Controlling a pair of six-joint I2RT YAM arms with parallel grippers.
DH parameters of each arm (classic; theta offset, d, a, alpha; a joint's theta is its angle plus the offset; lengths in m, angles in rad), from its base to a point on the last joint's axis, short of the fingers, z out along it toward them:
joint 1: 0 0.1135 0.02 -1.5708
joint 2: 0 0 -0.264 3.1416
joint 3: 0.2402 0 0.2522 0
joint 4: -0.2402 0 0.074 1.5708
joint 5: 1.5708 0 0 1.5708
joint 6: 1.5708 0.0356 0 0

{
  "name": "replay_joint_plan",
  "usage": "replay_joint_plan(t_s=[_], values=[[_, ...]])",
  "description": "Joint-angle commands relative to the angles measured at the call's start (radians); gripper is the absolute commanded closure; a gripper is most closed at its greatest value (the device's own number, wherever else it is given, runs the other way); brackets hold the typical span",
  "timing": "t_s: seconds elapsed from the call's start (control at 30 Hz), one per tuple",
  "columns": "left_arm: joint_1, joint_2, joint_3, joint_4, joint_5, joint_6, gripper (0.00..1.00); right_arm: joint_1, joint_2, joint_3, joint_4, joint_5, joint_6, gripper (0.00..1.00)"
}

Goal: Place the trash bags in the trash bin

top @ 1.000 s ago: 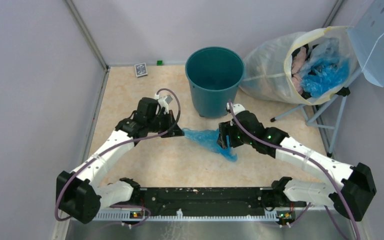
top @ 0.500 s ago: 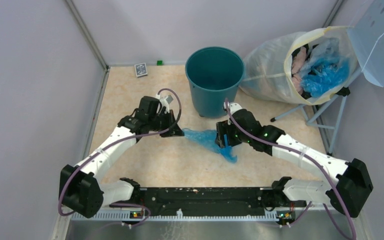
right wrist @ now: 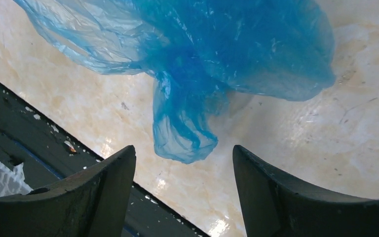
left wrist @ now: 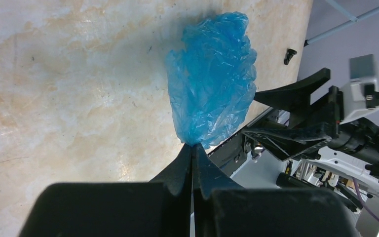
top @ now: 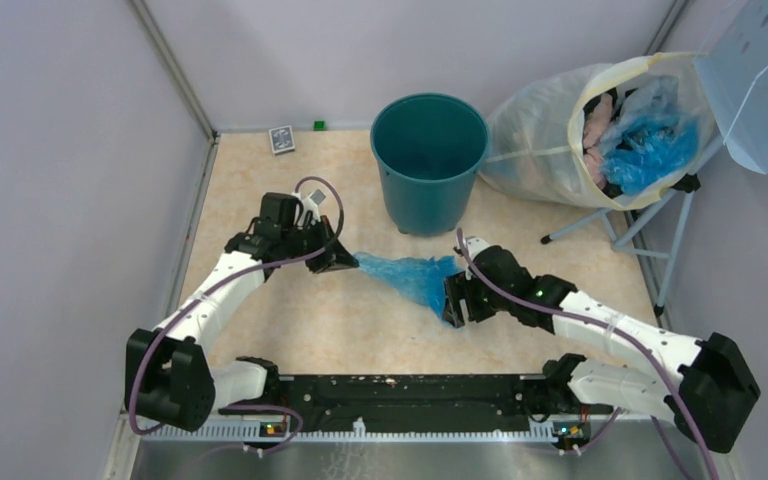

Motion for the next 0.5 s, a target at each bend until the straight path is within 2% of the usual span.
replay_joint_plan(t_s=[0.0, 0.1, 0.27, 0.3, 0.4, 0.43, 0.47], values=[[0.008, -0.006, -0.014, 0.06, 0.055, -0.022, 1.0, 0.029, 0.068, 0.018, 0.101, -0.063, -0.015, 0.3], [0.01, -0.009, -0.029, 0.062, 0.057, -0.028, 1.0, 0.103, 0.186, 0.091, 0.053, 0.037, -0.059, 0.33], [0.016, -0.023, -0.034, 0.042, 0.03, -0.038, 1.0, 0.118, 0.284, 0.121, 0.049, 0.153, -0.015, 0.52], [0.019, -0.031, -0.035, 0.033, 0.018, -0.043, 1.0, 0.118, 0.291, 0.125, 0.04, 0.172, -0.006, 0.58], [0.04, -0.047, -0.049, 0.006, -0.007, -0.064, 1.0, 0.117, 0.282, 0.161, -0.026, 0.212, 0.002, 0.92], [0.052, -0.048, -0.053, -0.001, -0.009, -0.064, 1.0, 0.118, 0.257, 0.165, -0.045, 0.229, 0.01, 0.99], [0.065, -0.046, -0.055, -0.008, -0.008, -0.058, 1.0, 0.116, 0.23, 0.166, -0.066, 0.253, 0.023, 1.0]])
